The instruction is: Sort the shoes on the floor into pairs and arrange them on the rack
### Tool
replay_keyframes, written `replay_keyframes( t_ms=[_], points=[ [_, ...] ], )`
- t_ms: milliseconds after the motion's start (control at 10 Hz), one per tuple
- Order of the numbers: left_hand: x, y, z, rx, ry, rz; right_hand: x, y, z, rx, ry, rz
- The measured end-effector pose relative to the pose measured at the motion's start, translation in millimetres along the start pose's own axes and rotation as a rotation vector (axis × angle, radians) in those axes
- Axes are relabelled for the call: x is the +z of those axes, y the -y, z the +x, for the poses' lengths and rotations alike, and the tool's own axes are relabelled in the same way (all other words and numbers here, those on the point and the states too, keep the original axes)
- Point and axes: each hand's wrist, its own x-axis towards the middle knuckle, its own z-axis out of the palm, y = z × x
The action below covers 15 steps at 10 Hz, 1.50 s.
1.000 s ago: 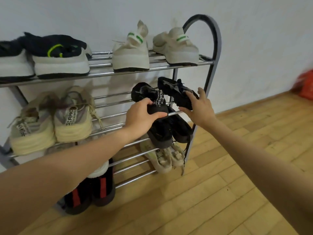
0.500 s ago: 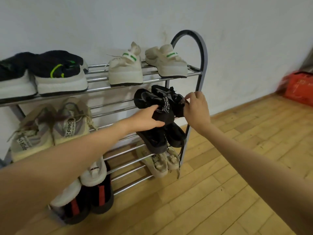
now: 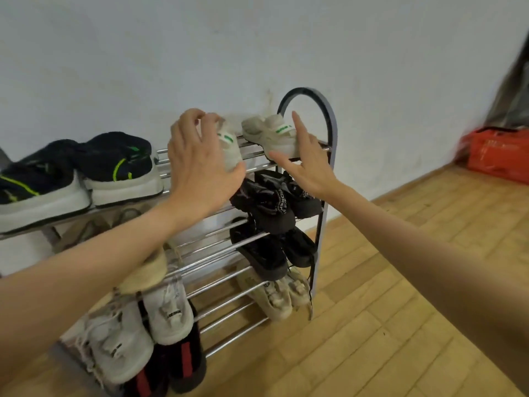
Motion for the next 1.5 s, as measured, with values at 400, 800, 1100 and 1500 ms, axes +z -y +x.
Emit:
replay_keyframes(
  t_ms=[400,800,1100,1500],
  points=[
    [-24,4,30,-0.381,0.5,-0.35,-26,-5,30,0.055,-0.012,0.061],
    [1,-2,30,-0.352,0.273,-0.489,-28,-25,42,0.098,-0.119,-0.335],
    [53,-56,40,-0.321,0.152,-0.423,-34,-29,43,0.089,-0.126,-0.391],
    [57,-52,33,-0.252,0.235,-0.48,-11,-24,13,0.126,-0.265,0.021]
  ],
)
